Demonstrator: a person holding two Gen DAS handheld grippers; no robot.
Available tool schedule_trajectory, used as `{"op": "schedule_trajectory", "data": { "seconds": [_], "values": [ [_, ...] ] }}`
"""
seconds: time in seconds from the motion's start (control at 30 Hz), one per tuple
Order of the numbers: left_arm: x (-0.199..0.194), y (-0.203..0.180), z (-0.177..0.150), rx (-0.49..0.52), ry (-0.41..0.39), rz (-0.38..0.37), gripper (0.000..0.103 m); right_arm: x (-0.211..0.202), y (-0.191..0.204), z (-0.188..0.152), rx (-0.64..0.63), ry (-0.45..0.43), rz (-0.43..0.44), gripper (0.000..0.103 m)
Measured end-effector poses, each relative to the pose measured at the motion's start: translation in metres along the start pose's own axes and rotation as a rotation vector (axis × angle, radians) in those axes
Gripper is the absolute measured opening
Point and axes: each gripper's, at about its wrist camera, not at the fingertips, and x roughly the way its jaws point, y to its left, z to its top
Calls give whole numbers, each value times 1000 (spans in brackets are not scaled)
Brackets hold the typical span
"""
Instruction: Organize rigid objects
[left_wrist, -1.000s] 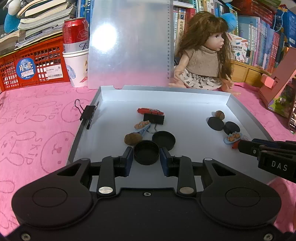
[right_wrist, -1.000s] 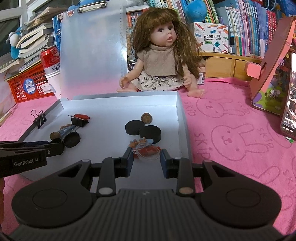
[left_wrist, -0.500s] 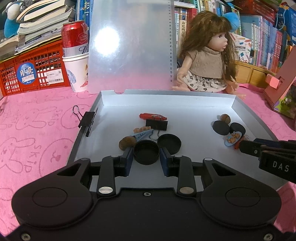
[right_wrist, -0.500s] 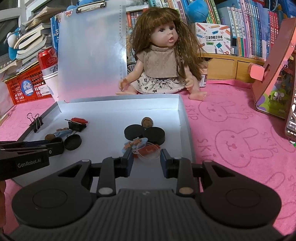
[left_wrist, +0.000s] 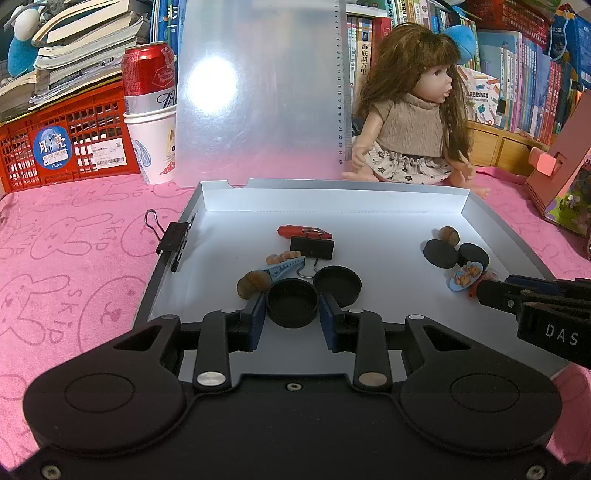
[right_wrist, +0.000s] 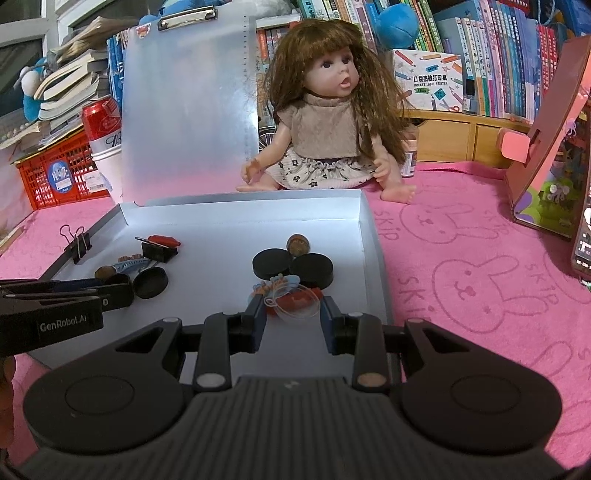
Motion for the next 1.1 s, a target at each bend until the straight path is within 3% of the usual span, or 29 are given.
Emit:
{"op": "schedule_trajectory", "data": {
  "seconds": [0.2,0.3,0.4,0.53,0.87,1.1],
  "values": [
    [-1,-1,-1,4,1,-1,32,-1,2,-1,-16,2,1,40],
    [-1,-1,-1,0,2,-3,41,-1,2,-1,-10,0,1,41],
    [-2,-2,-2,5,4,-1,43,-2,3,-1,-10,-1,7,56],
    [-3,-2,-2,3,7,-6,49,-3,3,-1,-5,-7,4,64],
    [-7,-2,-5,8,10,-2,73,-8,3,0,-8,-32,-8,81],
    [-12,-3,-5,11,-1,-7,79,-12,3,-1,8,-51,-11,89]
  ]
}}
